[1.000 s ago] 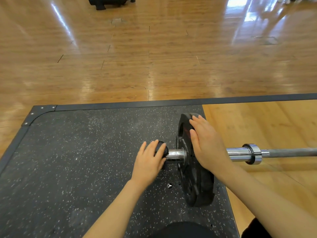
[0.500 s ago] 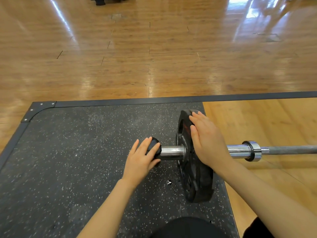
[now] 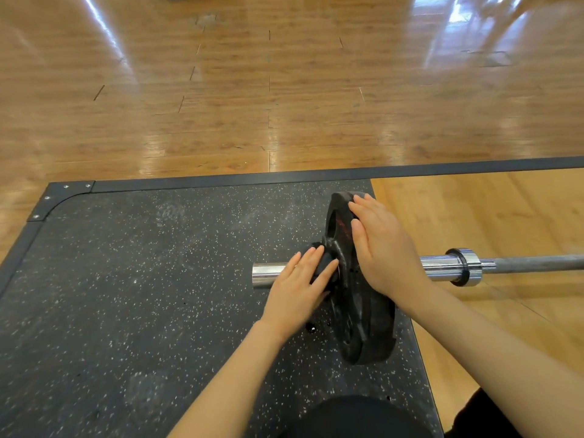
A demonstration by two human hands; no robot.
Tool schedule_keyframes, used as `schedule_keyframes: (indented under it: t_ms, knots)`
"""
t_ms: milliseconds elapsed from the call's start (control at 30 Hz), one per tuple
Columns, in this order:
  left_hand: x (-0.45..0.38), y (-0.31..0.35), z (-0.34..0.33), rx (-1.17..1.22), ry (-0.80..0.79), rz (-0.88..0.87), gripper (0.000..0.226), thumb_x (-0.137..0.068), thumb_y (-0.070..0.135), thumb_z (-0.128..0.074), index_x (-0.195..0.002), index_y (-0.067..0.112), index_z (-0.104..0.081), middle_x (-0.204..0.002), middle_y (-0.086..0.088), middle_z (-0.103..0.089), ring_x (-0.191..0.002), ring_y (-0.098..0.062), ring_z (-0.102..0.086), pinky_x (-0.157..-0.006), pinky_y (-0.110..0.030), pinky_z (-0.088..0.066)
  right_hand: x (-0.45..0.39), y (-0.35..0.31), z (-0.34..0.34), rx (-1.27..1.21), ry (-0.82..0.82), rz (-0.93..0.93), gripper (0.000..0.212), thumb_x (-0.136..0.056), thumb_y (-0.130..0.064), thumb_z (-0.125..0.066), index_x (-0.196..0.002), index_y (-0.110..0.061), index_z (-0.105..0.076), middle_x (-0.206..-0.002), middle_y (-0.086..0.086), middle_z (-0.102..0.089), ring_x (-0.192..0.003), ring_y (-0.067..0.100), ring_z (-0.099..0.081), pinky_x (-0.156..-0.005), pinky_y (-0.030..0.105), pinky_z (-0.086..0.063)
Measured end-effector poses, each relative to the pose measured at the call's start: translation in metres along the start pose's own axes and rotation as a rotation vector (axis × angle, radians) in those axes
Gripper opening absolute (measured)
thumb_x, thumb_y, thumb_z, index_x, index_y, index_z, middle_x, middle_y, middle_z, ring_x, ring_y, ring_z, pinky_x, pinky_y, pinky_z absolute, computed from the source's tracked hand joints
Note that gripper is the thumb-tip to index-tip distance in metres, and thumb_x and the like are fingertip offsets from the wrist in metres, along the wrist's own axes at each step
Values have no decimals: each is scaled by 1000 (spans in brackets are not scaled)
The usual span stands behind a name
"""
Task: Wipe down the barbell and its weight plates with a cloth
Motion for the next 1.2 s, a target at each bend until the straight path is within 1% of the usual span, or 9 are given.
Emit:
schedule_keyframes:
  t_ms: [200,333,433,567,733,800,900,1067,1200]
  knots:
    - [15,-40,17,-1,54,-23,59,-78,30,-79,-132,17,-58,-135,-11,-57,-122,-27,-57,-110,-45,-32,0,-2,0,8,-4,2,37,-102,-11,-42,-135,2,-52,-145,14,-47,-141,25,-35,-118,34,-22]
    - [11,-39,16,2,-26,58,77,-74,38,-81,-138,8,-51,-140,-14,-52,-126,-26,-54,-108,-43,-39,-3,-3,-1,11,0,-11,38,-102,-12,-40,-136,1,-52,-146,12,-46,-142,23,-33,-117,29,-19]
    - [1,-31,10,-60,-113,112,82,-78,48,-73,-142,4,-44,-146,-22,-43,-133,-32,-45,-113,-44,-33,-5,-3,-2,16,18,-29,37,-102,-12,-40,-136,-1,-52,-146,11,-47,-142,22,-33,-115,25,-18]
    - [-12,-14,2,-107,-129,110,78,-85,48,-66,-144,3,-40,-146,-24,-41,-135,-35,-42,-116,-45,-24,-9,-3,-3,16,25,-33,37,-103,-12,-40,-135,-1,-53,-145,11,-47,-141,22,-35,-113,21,-17]
    - [-9,6,-6,-111,-14,74,57,-93,26,-58,-144,7,-41,-145,-22,-44,-135,-33,-43,-116,-47,-26,-9,-1,-3,13,28,-21,37,-102,-12,-40,-135,-3,-54,-145,10,-48,-140,21,-36,-111,21,-18]
    - [-4,-1,-3,-117,34,31,54,-89,20,-63,-140,10,-48,-143,-17,-49,-133,-30,-47,-115,-49,-28,-8,0,-2,13,28,-11,37,-102,-12,-40,-135,-3,-54,-145,10,-48,-140,20,-37,-112,22,-20]
    - [12,-23,7,-115,64,23,55,-79,25,-75,-130,11,-58,-138,-13,-55,-128,-27,-53,-112,-53,-32,-7,0,-2,11,22,-5,37,-102,-12,-40,-135,-3,-53,-145,10,-48,-139,21,-37,-113,23,-20]
    - [53,-75,28,-163,105,55,60,-73,25,-83,-127,9,-62,-138,-12,-56,-126,-26,-54,-110,-51,-35,-7,-2,-3,10,14,-8,37,-103,-13,-40,-136,-4,-52,-146,9,-47,-140,21,-35,-113,23,-19]
    - [54,-82,30,-172,108,35,58,-73,24,-84,-125,8,-64,-134,-13,-58,-123,-27,-57,-111,-47,-36,-7,-3,-5,5,24,-12,37,-103,-13,-39,-136,-4,-52,-146,9,-47,-140,20,-36,-113,22,-19]
Point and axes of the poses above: each hand's wrist, its own x-axis away from the middle knuckle, its own z-axis out of the back of the hand, y = z × x, the point moved 2 cm from there along -x, towards the middle knuckle
